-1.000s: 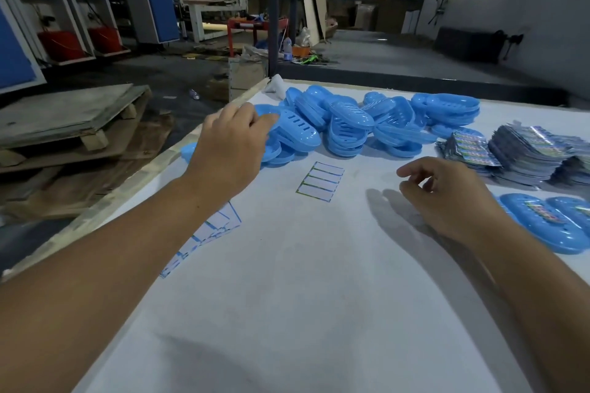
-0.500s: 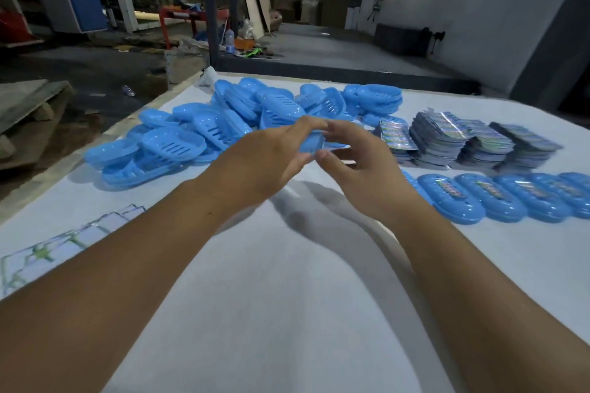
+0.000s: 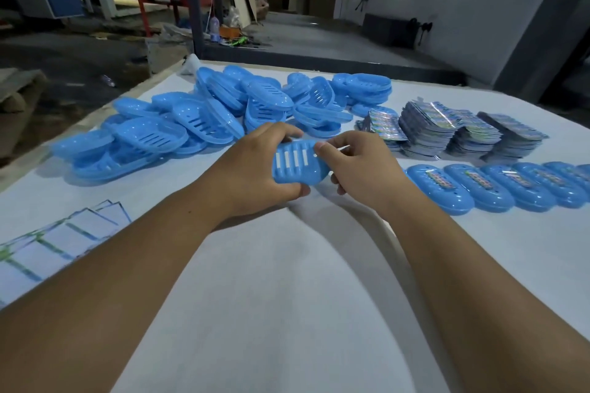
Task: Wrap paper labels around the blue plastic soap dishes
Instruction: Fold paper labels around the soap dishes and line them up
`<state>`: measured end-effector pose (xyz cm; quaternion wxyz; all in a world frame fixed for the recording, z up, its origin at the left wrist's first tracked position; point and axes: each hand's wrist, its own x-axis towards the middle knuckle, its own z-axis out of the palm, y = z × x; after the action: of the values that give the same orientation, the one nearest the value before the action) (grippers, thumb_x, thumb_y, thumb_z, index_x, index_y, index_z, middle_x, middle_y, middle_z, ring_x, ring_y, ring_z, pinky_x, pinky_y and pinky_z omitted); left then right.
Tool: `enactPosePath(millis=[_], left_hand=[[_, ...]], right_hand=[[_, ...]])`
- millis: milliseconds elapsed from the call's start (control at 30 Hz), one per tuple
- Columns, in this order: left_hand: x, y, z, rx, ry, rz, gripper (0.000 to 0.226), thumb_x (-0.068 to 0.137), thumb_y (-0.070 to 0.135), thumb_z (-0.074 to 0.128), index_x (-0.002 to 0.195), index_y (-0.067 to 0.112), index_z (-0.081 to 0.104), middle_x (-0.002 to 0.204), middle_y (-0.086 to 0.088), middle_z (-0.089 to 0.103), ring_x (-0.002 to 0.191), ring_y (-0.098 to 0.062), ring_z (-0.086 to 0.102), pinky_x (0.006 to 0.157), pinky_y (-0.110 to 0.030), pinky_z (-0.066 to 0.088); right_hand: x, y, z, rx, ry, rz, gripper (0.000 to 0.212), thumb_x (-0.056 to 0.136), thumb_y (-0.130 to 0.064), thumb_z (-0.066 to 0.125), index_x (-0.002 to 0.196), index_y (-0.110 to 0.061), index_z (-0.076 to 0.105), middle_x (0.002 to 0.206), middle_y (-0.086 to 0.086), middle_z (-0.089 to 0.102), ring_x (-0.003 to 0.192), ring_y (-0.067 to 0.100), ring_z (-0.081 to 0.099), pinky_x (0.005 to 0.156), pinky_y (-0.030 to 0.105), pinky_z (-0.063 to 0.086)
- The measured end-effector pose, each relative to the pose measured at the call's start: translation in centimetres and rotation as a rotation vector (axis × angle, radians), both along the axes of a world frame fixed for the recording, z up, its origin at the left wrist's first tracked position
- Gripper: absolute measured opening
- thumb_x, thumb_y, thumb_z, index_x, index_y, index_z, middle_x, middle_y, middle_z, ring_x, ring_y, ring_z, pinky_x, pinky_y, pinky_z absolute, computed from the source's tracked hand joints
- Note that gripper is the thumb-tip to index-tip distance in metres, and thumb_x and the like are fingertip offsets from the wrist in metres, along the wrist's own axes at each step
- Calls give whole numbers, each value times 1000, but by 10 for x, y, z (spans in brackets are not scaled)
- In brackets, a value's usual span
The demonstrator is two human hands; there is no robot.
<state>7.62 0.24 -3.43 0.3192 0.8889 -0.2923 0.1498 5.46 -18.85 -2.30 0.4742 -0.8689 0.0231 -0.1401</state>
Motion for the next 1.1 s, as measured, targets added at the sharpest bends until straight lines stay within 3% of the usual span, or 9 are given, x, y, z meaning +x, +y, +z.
enactPosePath(millis=[233, 367, 433, 533, 600, 667, 800, 967, 1100], left_hand=[[-1, -7, 1, -6, 149, -3, 57, 64, 53, 86, 109, 43, 53, 102, 22, 59, 85, 3, 58, 69, -22, 47], [-1, -8, -1, 58, 223, 0, 47, 67, 58, 81, 102, 46, 53, 97, 23, 57, 84, 10, 54, 63, -18, 38], [-1, -9, -2, 87, 256, -5, 46, 68, 61, 79, 103, 46, 53, 101, 22, 56, 85, 7, 55, 65, -18, 40], [-3, -10, -3, 104, 265, -21, 45, 69, 65, 76, 104, 47, 54, 102, 22, 55, 86, 6, 54, 66, -18, 39], [-3, -10, -3, 112, 258, -18, 45, 69, 67, 75, 103, 47, 53, 99, 23, 54, 85, 7, 53, 65, -18, 38], [-3, -10, -3, 118, 257, -10, 45, 69, 68, 74, 103, 48, 53, 99, 24, 53, 84, 7, 53, 65, -18, 38], [-2, -9, -3, 125, 256, -6, 46, 68, 70, 73, 104, 49, 53, 100, 25, 53, 86, 6, 53, 66, -19, 39], [-2, -10, -4, 112, 262, -4, 46, 66, 74, 68, 102, 51, 53, 102, 24, 55, 88, 5, 55, 68, -21, 41], [-2, -11, -5, 117, 245, 5, 37, 74, 72, 67, 99, 47, 55, 106, 20, 55, 92, 3, 54, 70, -23, 42]], right_hand=[[6, -16, 6, -303, -96, -183, 29, 92, -32, 62, 69, -15, 65, 59, -10, 62, 58, 9, 55, 52, 19, 39], [18, -43, 16, -384, -160, -344, 23, 96, -20, 56, 110, -15, 73, 108, 1, 74, 102, 23, 65, 76, 26, 43], [26, -57, 14, -443, -119, -362, 39, 98, -17, 54, 136, -16, 62, 136, 6, 63, 125, 28, 55, 96, 34, 43], [36, -68, 9, -579, 5, -286, 54, 99, -16, 51, 153, -16, 41, 154, 8, 46, 139, 33, 41, 109, 43, 37], [41, -71, 6, -643, 93, -243, 54, 98, -15, 50, 151, -14, 39, 152, 11, 47, 137, 36, 43, 104, 43, 40], [44, -71, 5, -668, 148, -247, 45, 96, -16, 51, 141, -12, 50, 139, 15, 57, 124, 38, 51, 85, 36, 41], [51, -72, 7, -718, 147, -313, 15, 89, -6, 53, 99, -5, 64, 104, 17, 66, 87, 33, 52, 68, 31, 35], [57, -73, 8, -701, 123, -381, 17, 83, 2, 48, 86, -5, 63, 87, 18, 63, 80, 35, 54, 65, 32, 38], [53, -71, 9, -673, 45, -491, 14, 90, -7, 50, 83, -7, 62, 84, 15, 62, 80, 36, 55, 65, 34, 37]])
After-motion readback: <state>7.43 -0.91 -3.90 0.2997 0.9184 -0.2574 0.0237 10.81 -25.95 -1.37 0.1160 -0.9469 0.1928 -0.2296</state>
